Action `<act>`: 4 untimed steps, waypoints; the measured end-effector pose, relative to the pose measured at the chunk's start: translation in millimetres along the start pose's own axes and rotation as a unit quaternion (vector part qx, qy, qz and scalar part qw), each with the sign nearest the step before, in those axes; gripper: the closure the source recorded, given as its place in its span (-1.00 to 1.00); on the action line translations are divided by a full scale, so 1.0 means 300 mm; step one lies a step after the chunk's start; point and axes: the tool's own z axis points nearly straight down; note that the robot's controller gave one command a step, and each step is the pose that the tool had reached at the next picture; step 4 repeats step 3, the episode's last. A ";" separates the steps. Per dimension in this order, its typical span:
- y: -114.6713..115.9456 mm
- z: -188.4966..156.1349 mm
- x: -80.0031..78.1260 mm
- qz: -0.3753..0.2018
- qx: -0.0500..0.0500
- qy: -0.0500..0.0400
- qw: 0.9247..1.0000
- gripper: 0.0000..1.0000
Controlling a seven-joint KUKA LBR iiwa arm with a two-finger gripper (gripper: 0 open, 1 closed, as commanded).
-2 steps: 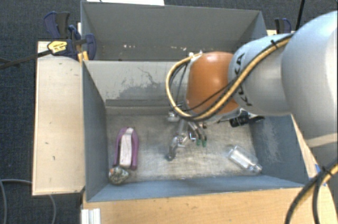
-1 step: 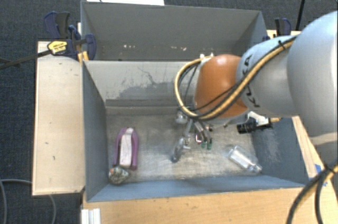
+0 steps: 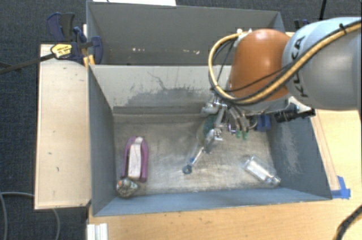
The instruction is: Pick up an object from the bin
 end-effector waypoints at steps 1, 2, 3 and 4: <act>-0.110 0.232 -0.069 -0.171 0.000 0.006 0.985 -1.00; -0.100 0.218 -0.074 -0.169 -0.002 0.003 0.986 1.00; -0.145 -0.240 -0.066 -0.169 0.000 0.000 0.986 1.00; -0.145 -0.240 -0.066 -0.169 0.000 0.000 0.986 1.00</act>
Offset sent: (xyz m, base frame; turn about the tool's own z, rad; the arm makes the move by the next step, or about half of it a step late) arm 0.0162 -0.0345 -0.0682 -0.3452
